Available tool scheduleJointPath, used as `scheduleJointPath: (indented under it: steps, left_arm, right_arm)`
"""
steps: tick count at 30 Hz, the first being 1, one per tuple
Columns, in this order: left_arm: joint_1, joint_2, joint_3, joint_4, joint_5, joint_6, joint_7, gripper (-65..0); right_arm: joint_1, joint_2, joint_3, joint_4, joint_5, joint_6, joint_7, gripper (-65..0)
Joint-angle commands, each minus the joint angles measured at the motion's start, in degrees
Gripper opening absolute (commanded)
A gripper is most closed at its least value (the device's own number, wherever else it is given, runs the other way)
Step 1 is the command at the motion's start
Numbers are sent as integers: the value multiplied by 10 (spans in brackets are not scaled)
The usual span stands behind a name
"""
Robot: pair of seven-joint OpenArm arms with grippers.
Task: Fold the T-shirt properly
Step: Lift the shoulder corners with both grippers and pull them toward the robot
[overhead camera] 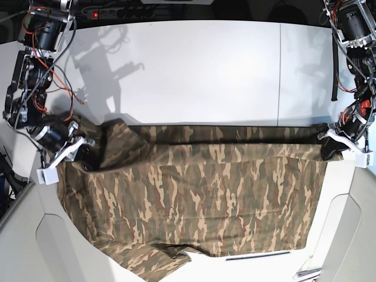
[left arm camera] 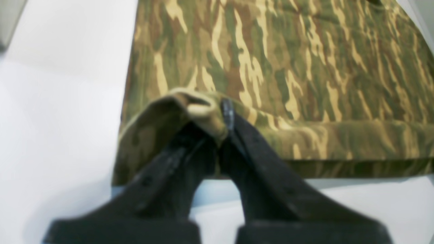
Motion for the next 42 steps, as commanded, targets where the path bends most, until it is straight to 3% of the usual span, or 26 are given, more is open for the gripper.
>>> scheduleJointPath:
  steps: [1, 6, 15, 16, 19, 20, 21, 27, 35, 42]
  left_arm:
    - [-13, -10, 0, -5, -3, 0, -15, -650]
    - [-45, -10, 15, -78, 28, 0, -49, -650]
    - [-82, -10, 17, -148, 35, 0, -48, -650]
    - [-82, -10, 17, -149, 35, 0, -48, -623]
    - [-82, -10, 17, -150, 34, 0, -48, -458]
    - [-82, -10, 17, -150, 33, 0, -47, -411]
    - [-82, -12, 17, -149, 31, 0, -37, -376]
    - [-82, -20, -9, -118, -23, -37, 29, -361]
    - [-63, -28, -77, -106, -26, -37, 51, -358]
    - [-51, -27, -77, -107, -26, -37, 42, -256]
  right_arm:
    - [19, 8, 3, 0, 8, 2, 17, -650]
    - [56, 7, -5, -46, -42, 2, 55, -650]
    - [80, 7, -67, -121, -112, 1, 134, -650]
    - [80, 6, -69, -122, -115, 1, 134, -643]
    - [80, 4, -68, -122, -117, -4, 134, -364]
    - [80, 4, -68, -122, -117, -5, 134, -311]
    - [80, 4, -68, -120, -117, -5, 129, -298]
    - [78, 4, -41, -69, -88, -5, 38, -301]
    - [76, 4, 76, -40, -101, -5, 33, -301]
    - [74, 5, 186, -40, -109, -17, 14, -300]
